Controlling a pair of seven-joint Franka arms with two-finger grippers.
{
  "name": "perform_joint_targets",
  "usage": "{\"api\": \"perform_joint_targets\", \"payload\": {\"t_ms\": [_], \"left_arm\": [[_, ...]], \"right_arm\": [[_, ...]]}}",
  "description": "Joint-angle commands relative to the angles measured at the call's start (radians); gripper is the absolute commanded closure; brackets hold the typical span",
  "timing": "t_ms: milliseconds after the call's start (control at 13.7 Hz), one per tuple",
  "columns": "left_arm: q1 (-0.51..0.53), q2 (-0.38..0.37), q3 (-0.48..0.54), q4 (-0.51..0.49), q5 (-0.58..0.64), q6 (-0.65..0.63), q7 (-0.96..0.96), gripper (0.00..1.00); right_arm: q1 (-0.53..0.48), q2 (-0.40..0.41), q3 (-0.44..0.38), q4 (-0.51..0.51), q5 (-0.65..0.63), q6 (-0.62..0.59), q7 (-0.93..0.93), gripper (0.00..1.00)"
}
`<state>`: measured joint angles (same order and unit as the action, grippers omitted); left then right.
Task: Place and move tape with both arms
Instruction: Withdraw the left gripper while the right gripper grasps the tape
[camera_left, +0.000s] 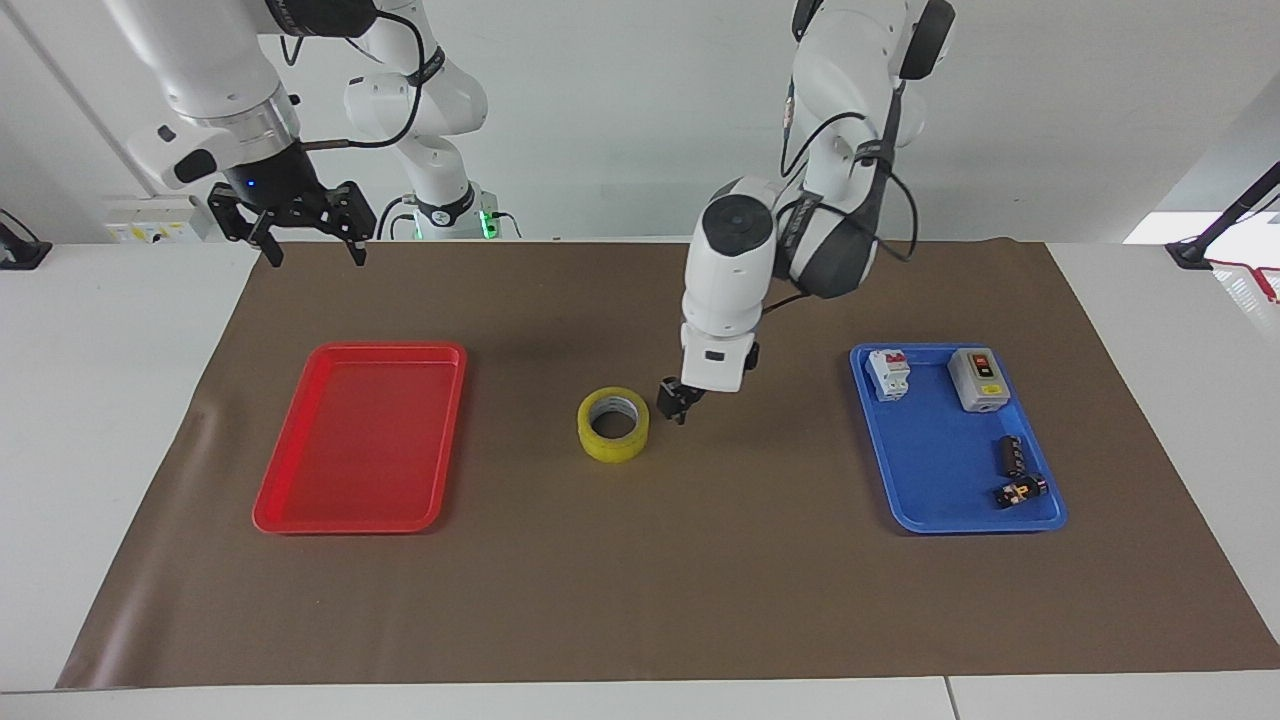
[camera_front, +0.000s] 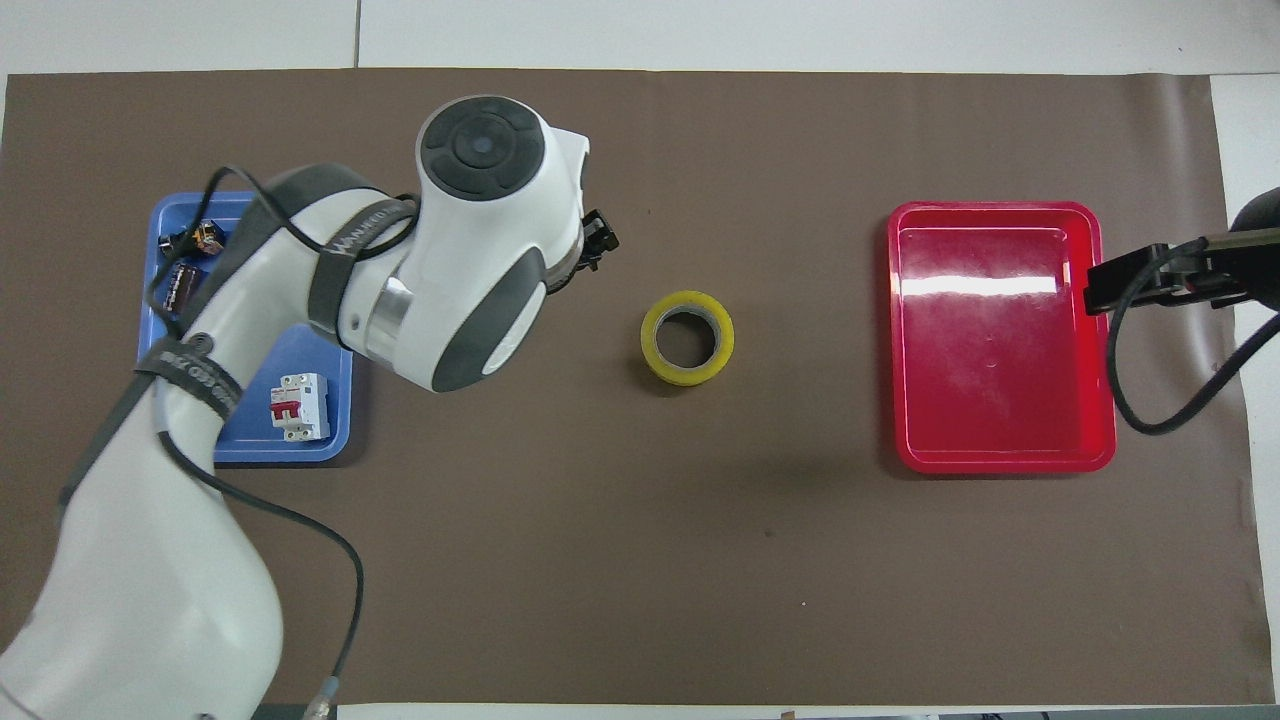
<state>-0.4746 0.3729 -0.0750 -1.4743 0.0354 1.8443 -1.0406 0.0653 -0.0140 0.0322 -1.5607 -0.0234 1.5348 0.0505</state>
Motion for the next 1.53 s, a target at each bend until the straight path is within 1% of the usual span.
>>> {"api": "perform_joint_targets", "payload": {"t_ms": [0,146,292,438,510,583,729,802,948,1021,1167,1240,1312,1385,1458], "left_arm": [[0.112,-0.112,-0.002,-0.034,-0.014,-0.139,0.176,0.0],[0.219,-0.182,0.0,-0.053,-0.014,-0.236,0.381,0.0],[0.331,-0.256,0.0,-0.082,-0.014,-0.292,0.584,0.0],[0.411,-0.323,0.0,-0.11,-0.014,-0.341,0.768,0.0],[0.438,-0.344,0.0,-0.11,-0.014,-0.364,0.86,0.0],[0.461,-0.359,0.0,-0.104,-0.014,-0.378,0.929,0.0],[0.458,-0.377,0.0,-0.071,-0.014,-0.425,0.955,0.0],[0.453,-0.387,0.001,-0.072,-0.014,-0.444,0.959,0.0],[0.458,-0.439,-0.008,-0.157,-0.017,-0.421,0.965,0.0],[0.44,-0.434,0.0,-0.156,-0.017,-0.419,0.962,0.0],[0.415,-0.424,0.036,-0.153,-0.025,-0.418,0.965,0.0],[0.415,-0.416,0.053,-0.152,-0.073,-0.413,0.962,0.0],[0.413,-0.417,0.057,-0.153,-0.092,-0.402,0.962,0.0],[0.404,-0.42,0.061,-0.153,-0.092,-0.399,0.962,0.0],[0.403,-0.419,0.064,-0.152,-0.094,-0.399,0.962,0.0]], "right_arm": [[0.124,-0.02,0.005,-0.157,-0.001,0.163,0.093,0.0],[0.235,0.043,0.005,-0.205,-0.007,0.279,0.184,0.0],[0.312,0.101,0.003,-0.248,-0.015,0.396,0.273,0.0],[0.329,0.124,0.005,-0.323,-0.015,0.537,0.285,0.0],[0.329,0.135,0.005,-0.352,-0.015,0.594,0.285,0.0],[0.344,0.155,0.003,-0.363,-0.015,0.625,0.287,0.0],[0.358,0.21,0.005,-0.361,-0.017,0.668,0.287,0.0],[0.375,0.254,0.003,-0.355,-0.017,0.706,0.29,0.0],[0.39,0.342,0.003,-0.334,-0.021,0.793,0.311,0.0],[0.399,0.368,0.003,-0.334,-0.035,0.827,0.311,0.0],[0.398,0.382,0.003,-0.343,-0.067,0.837,0.31,0.0],[0.398,0.396,0.003,-0.349,-0.079,0.852,0.31,0.0],[0.398,0.405,0.003,-0.36,-0.081,0.884,0.308,0.01],[0.398,0.414,0.003,-0.361,-0.086,0.903,0.305,0.28],[0.395,0.42,0.003,-0.361,-0.086,0.904,0.305,0.84]]}}
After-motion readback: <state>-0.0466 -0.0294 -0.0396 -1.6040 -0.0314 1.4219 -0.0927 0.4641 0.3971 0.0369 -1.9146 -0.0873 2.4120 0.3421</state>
